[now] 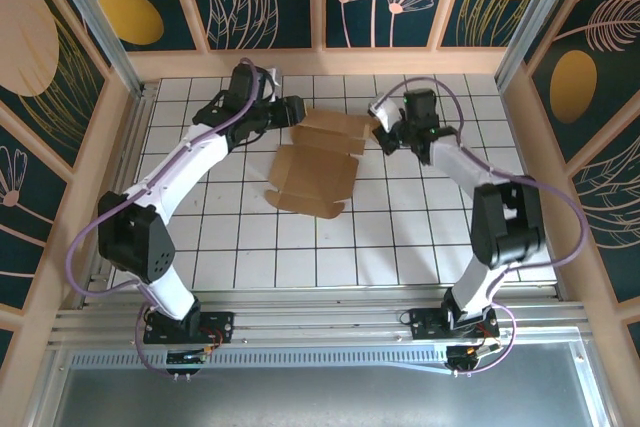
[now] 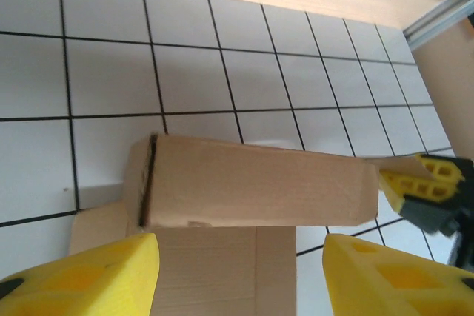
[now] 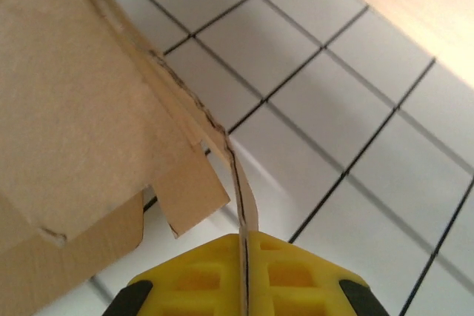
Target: Fold the paper box
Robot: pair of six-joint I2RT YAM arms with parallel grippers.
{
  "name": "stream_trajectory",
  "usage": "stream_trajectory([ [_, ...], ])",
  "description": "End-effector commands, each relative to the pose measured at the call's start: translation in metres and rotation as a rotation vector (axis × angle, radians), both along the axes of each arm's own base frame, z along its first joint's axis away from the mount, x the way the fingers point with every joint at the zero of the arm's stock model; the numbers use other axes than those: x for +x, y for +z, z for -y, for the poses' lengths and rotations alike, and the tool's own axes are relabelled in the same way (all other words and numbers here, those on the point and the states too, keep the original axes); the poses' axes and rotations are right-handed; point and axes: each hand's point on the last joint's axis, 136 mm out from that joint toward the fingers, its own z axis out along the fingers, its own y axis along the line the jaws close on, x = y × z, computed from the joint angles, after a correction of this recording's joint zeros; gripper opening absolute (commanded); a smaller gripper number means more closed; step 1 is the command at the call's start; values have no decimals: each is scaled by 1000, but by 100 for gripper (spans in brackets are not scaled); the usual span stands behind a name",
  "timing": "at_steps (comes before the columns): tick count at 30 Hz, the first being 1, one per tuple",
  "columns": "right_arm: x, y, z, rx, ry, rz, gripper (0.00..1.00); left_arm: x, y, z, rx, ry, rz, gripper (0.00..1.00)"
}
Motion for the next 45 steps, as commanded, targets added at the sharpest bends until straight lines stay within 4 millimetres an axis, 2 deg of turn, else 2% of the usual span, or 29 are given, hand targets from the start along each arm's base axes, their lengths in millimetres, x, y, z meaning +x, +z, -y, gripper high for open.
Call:
stream_trajectory([
  [1, 22, 5, -15, 9, 163, 16, 0, -2, 18, -16, -3, 46, 3, 61],
  [4, 45, -4, -31, 46, 202, -7, 0, 10, 15, -26, 46, 73, -10, 62],
  [8, 64, -30, -58, 34, 219, -24, 0, 34, -17, -52, 99, 157, -123, 62],
  [12, 70, -37, -65, 44, 175, -35, 0, 35, -34, -48, 56, 139, -183, 62],
  [15, 67, -29, -60, 81, 121, -44, 5, 28, -45, -40, -5, 124, -226, 62],
  [17, 59, -25, -59, 88, 107, -27, 10, 24, -51, -40, -15, 130, -238, 62],
  [21, 38, -10, -58, 128, 90, 6, 35, 24, -58, -52, 19, 180, -234, 62],
  [25, 27, 14, -48, 177, 40, -7, 41, 24, -62, -52, 1, 205, -243, 62],
  [28, 22, 42, -38, 245, -8, -38, 45, 26, -64, -56, -9, 242, -237, 62],
  [31, 32, 79, -26, 431, -202, -148, 48, 32, -62, -51, -62, 253, -229, 62],
  [33, 39, 92, -23, 591, -377, -316, 47, 38, -63, -50, -78, 266, -218, 61],
  [36, 40, 90, -35, 739, -510, -566, 44, 46, -62, -53, -70, 290, -202, 60],
  [38, 43, 86, -47, 764, -565, -657, 45, 49, -64, -52, -72, 291, -202, 60],
  [42, 54, 74, -81, 649, -613, -664, 54, 53, -75, -47, -97, 288, -228, 59],
  [45, 63, 59, -92, 600, -641, -698, 62, 55, -81, -44, -115, 287, -239, 58],
])
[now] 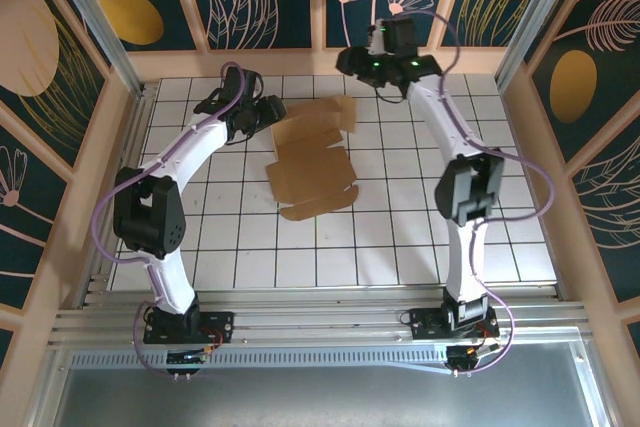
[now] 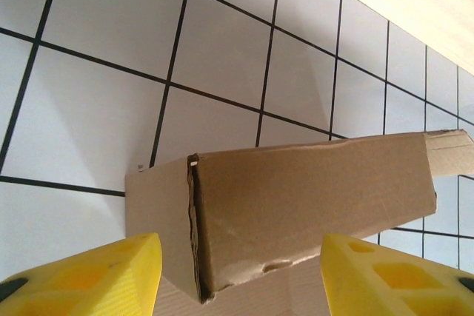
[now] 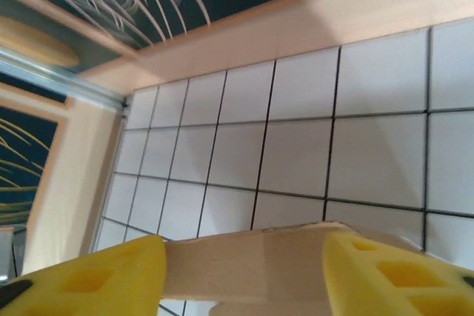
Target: Fold the paper box
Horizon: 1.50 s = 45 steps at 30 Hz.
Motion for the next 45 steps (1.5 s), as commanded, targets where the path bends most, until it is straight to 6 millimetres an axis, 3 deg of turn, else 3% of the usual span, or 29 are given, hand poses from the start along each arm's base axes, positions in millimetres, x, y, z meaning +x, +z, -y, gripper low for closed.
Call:
stream_trajectory([
  [1, -14, -50, -5, -70, -55, -230, 64, 9, -3, 5, -47, 14, 1, 58],
  [8, -20, -65, -34, -27, 4, -267, 73, 9, -12, 12, -74, -9, -7, 55],
  [21, -25, -106, -50, -18, 35, -344, 71, 7, -25, 20, -114, -35, -34, 52],
  [27, -31, -116, -65, 25, 58, -375, 63, 6, -25, 24, -132, -48, -35, 51],
  [34, -30, -125, -63, 1, 23, -380, 47, 6, -23, 24, -136, -50, -32, 51],
  [39, -30, -119, -60, -19, 20, -359, 43, 6, -23, 23, -134, -47, -30, 50],
  [42, -30, -108, -58, -24, 24, -331, 51, 6, -24, 23, -128, -46, -31, 50],
  [45, -29, -84, -48, -41, 20, -285, 62, 6, -26, 21, -116, -44, -34, 50],
])
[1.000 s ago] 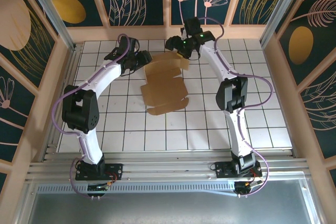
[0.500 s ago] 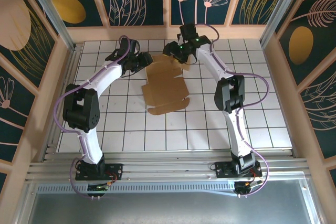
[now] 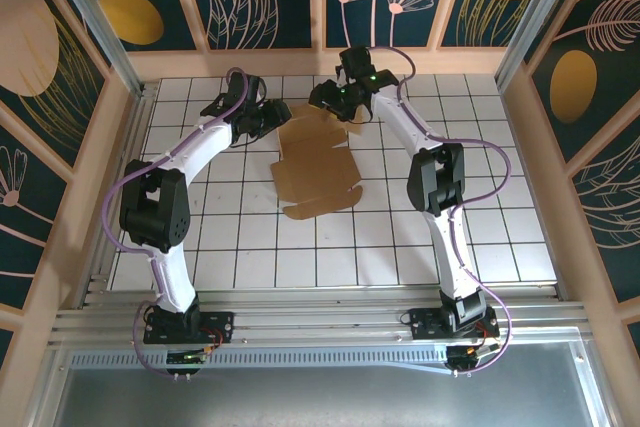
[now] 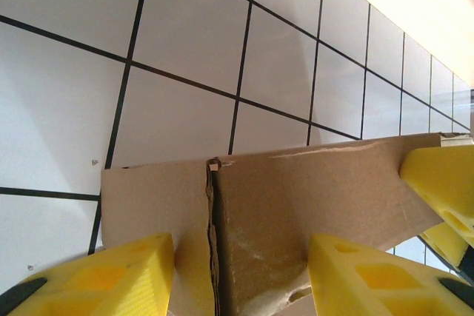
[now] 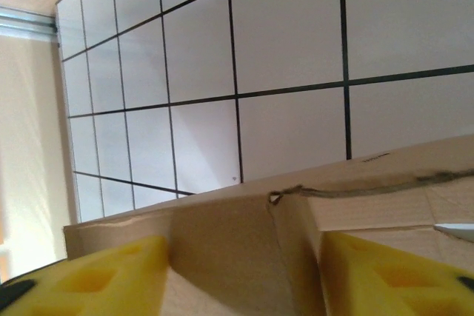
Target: Fold the paper box
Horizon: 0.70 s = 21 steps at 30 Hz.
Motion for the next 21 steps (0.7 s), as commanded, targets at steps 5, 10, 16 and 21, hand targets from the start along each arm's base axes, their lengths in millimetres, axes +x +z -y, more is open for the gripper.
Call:
stream_trajectory([
  [5, -13, 62, 44, -69, -12, 123, 66, 0, -5, 0, 8, -12, -5, 50],
  [10, -38, 56, 82, -68, -83, 158, 67, 1, -2, 1, 5, -21, 7, 50],
  [16, -69, 7, 102, 21, -181, 172, 61, 0, -4, 2, 11, -33, 4, 50],
  [21, -56, -37, 88, -47, -180, 177, 57, 1, -3, 4, 13, -51, 6, 50],
])
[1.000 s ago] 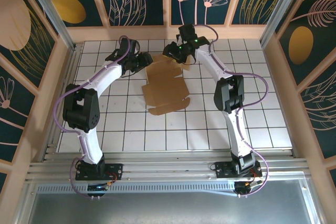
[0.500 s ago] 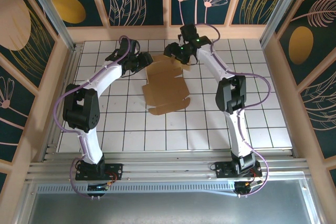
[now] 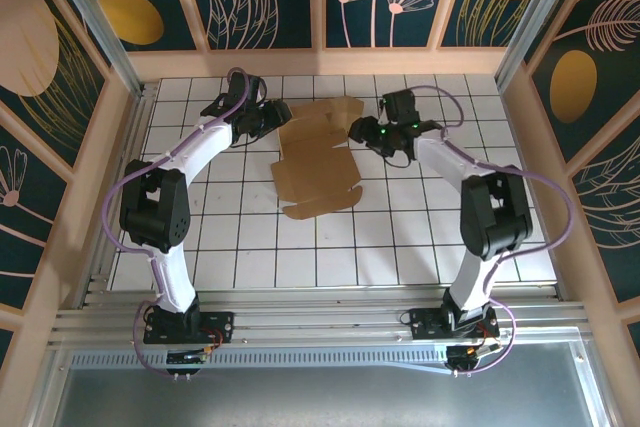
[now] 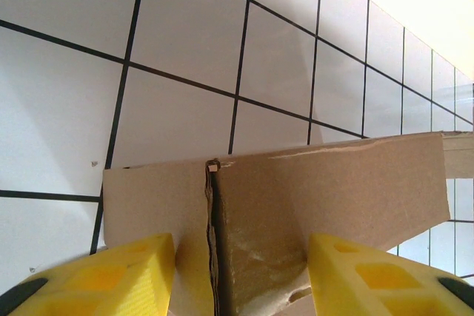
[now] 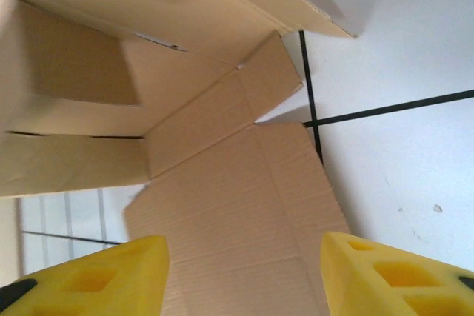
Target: Fold the paper box
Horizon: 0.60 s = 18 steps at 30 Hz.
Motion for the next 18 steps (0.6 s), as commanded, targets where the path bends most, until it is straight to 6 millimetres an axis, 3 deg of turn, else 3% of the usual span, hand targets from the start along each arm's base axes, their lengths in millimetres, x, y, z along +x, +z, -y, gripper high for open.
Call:
stream_trajectory([
  [1, 29, -11, -16, -2, -26, 105, 56, 1, -3, 5, -4, -37, -7, 50],
  [8, 67, -44, -25, -80, -59, 156, 54, 2, -7, 6, -4, -46, -16, 50],
  [18, 85, -77, -40, -60, -18, 167, 55, 3, -9, 8, -7, -51, -19, 50],
])
